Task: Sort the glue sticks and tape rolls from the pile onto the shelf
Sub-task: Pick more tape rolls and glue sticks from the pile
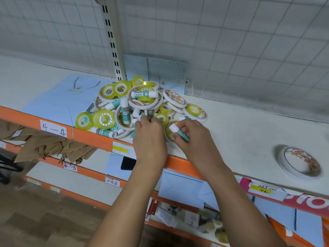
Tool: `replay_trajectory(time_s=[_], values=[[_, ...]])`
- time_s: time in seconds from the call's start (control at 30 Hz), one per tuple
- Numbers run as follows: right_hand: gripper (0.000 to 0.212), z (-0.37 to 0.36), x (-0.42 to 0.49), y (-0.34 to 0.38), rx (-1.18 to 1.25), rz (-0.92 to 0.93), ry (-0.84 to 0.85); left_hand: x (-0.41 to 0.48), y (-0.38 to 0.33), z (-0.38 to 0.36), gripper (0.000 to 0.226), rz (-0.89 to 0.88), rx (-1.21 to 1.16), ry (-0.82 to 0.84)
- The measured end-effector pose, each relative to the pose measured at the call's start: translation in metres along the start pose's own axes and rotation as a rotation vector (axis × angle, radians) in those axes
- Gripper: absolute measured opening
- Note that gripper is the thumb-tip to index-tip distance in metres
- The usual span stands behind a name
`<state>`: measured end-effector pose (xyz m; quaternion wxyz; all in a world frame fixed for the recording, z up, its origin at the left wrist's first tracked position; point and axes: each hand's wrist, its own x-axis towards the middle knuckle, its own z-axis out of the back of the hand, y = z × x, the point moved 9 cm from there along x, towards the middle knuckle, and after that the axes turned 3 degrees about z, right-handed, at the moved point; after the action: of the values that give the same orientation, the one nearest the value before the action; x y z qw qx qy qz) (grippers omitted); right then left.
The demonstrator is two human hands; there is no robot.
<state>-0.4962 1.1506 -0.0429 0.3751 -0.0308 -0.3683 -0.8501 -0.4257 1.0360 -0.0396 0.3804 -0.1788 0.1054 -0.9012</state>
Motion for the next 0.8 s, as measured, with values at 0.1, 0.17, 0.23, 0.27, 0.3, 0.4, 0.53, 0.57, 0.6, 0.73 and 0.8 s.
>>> replay_trajectory(time_s=[0.1, 0.17, 0.23, 0.27, 0.3, 0.4, 0.53, 0.57, 0.6, 0.73, 0.8], values=[[0.017, 0.004, -0.002, -0.004, -0.010, 0.003, -0.012, 0.001, 0.000, 0.003, 0.019, -0.013, -0.079, 0.015], [0.018, 0.008, -0.003, -0.008, -0.011, -0.004, -0.021, 0.003, -0.004, 0.007, 0.018, -0.046, -0.152, 0.023], [0.018, 0.014, -0.005, -0.013, -0.019, -0.013, -0.034, 0.002, -0.014, 0.011, 0.025, -0.104, -0.211, 0.017], [0.019, 0.018, -0.006, -0.016, -0.025, -0.018, -0.046, 0.000, -0.021, 0.013, 0.030, -0.139, -0.239, 0.012], [0.020, 0.023, -0.008, -0.019, -0.028, -0.025, -0.058, -0.002, -0.029, 0.013, 0.036, -0.170, -0.268, 0.013], [0.022, 0.045, -0.020, -0.035, -0.050, -0.061, -0.091, -0.007, -0.055, 0.007, 0.044, -0.245, -0.325, 0.054], [0.022, 0.090, -0.046, -0.068, -0.117, -0.119, -0.158, -0.023, -0.109, -0.011, 0.044, -0.399, -0.338, 0.150], [0.022, 0.102, -0.054, -0.078, -0.127, -0.137, -0.178, -0.029, -0.124, -0.015, 0.044, -0.442, -0.347, 0.172], [0.022, 0.115, -0.061, -0.089, -0.140, -0.156, -0.199, -0.036, -0.140, -0.019, 0.044, -0.486, -0.359, 0.193], [0.022, 0.165, -0.091, -0.130, -0.193, -0.229, -0.284, -0.066, -0.203, -0.032, 0.043, -0.627, -0.413, 0.285], [0.021, 0.188, -0.105, -0.149, -0.211, -0.257, -0.315, -0.080, -0.232, -0.037, 0.043, -0.670, -0.418, 0.297]])
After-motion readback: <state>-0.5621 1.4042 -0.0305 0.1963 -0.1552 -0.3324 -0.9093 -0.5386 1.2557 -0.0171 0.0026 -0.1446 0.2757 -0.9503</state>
